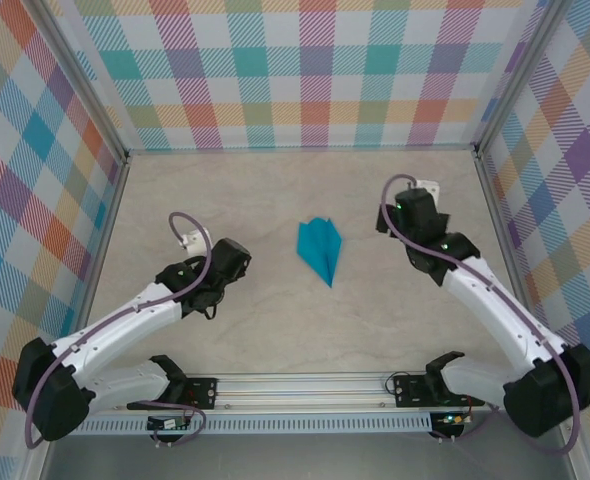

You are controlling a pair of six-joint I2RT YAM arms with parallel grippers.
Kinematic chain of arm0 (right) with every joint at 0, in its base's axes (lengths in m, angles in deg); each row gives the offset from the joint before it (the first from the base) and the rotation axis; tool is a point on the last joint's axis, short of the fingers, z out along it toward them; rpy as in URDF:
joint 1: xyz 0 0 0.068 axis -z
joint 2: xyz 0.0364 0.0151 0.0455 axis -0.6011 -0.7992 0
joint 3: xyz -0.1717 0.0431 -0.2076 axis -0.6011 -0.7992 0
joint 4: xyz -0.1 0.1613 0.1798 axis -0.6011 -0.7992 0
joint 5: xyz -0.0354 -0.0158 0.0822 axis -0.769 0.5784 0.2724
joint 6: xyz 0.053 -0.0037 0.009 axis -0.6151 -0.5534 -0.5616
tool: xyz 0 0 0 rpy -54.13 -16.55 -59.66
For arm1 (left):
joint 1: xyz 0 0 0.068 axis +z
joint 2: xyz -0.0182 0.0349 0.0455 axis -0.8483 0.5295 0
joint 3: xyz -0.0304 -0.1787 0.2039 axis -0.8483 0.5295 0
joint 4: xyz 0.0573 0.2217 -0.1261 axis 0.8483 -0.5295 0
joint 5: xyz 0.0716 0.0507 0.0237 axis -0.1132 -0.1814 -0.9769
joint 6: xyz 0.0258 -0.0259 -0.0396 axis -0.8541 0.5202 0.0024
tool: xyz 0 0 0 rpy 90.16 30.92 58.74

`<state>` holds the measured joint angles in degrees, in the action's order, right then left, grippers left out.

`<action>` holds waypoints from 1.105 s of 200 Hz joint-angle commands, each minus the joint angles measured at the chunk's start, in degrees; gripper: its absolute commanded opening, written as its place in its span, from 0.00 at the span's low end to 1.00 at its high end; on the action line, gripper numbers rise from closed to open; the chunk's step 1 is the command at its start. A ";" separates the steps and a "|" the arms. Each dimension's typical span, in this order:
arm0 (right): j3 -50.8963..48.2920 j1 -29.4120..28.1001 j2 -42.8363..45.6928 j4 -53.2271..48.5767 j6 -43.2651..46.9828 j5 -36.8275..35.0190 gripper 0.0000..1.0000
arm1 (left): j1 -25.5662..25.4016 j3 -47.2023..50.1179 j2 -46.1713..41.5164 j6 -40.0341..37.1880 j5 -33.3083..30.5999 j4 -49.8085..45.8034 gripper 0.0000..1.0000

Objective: Fold a paper plane with a square sheet of paper (pick it up from the middle)
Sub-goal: Reset both arms

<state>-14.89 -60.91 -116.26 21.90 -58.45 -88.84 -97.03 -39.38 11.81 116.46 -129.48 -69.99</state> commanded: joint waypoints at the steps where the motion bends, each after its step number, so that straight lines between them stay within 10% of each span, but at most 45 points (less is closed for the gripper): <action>1: -9.70 4.94 -0.85 11.65 10.16 -4.63 1.00 | 6.07 3.67 -1.79 -7.51 -11.53 1.99 1.00; 67: -26.85 14.91 -8.20 40.59 12.04 9.80 1.00 | 21.53 18.11 -3.18 -32.52 -2.60 35.66 1.00; 140: -32.41 22.07 -19.42 71.86 18.31 30.39 1.00 | 25.39 25.90 11.03 -44.49 11.60 72.93 1.00; 221: -30.57 23.17 -22.93 71.20 17.95 32.27 1.00 | 30.75 27.17 24.25 -49.86 29.97 91.41 1.00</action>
<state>-46.49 -38.05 -139.32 89.53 -40.54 -57.84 -69.84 -13.61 33.75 67.17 -107.01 12.35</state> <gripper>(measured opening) 0.998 0.999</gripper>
